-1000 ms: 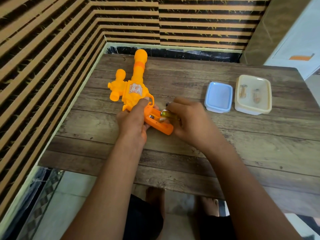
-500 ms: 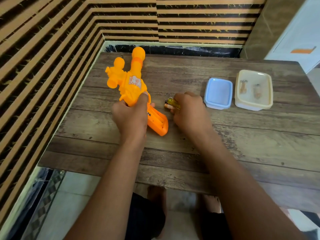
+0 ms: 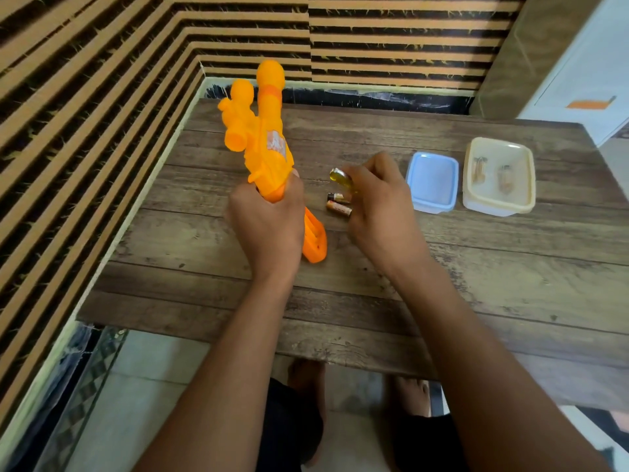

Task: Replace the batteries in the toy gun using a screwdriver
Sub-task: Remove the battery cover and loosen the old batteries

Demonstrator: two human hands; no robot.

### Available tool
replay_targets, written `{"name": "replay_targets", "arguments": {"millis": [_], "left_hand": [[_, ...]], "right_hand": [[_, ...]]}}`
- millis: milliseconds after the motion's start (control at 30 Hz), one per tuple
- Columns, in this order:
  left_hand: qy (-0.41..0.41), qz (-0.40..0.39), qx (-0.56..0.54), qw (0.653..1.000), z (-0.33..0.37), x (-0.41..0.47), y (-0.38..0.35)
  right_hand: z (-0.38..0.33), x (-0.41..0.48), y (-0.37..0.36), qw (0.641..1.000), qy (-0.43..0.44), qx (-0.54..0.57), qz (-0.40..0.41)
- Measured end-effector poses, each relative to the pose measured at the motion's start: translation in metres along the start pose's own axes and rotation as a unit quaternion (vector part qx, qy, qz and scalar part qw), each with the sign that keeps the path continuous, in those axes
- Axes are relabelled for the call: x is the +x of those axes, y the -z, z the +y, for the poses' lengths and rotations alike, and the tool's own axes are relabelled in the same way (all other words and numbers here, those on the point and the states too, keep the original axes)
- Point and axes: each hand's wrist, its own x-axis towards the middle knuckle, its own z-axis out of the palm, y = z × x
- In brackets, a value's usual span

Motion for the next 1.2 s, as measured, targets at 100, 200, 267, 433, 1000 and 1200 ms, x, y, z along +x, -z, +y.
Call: {"name": "replay_targets", "arguments": {"millis": [100,200,267,433,1000,1200], "left_hand": [[-0.008,0.003,0.009,1.000,0.004,-0.001,0.001],[-0.018,0.010,0.017,1.000,0.006,-0.002,0.003],[-0.016,0.024,0.017,0.999,0.005,0.001,0.004],[0.007,0.017,0.006,1.000,-0.004,0.010,0.004],[0.036,0.007,-0.017,0.999,-0.004,0.012,0.006],[0.048,0.023,-0.061,0.997,0.005,0.009,0.012]], "right_hand": [[0.004,0.015,-0.004,1.000,0.016,-0.016,0.007],[0.005,0.048,-0.011,0.994,0.015,-0.082,-0.070],[0.004,0.069,-0.018,0.979,0.012,-0.142,-0.146],[0.010,0.099,-0.037,0.960,0.007,-0.175,-0.217],[0.005,0.114,-0.054,0.938,0.094,-0.176,-0.282],[-0.023,0.039,-0.020,0.995,-0.016,0.079,0.050]]}}
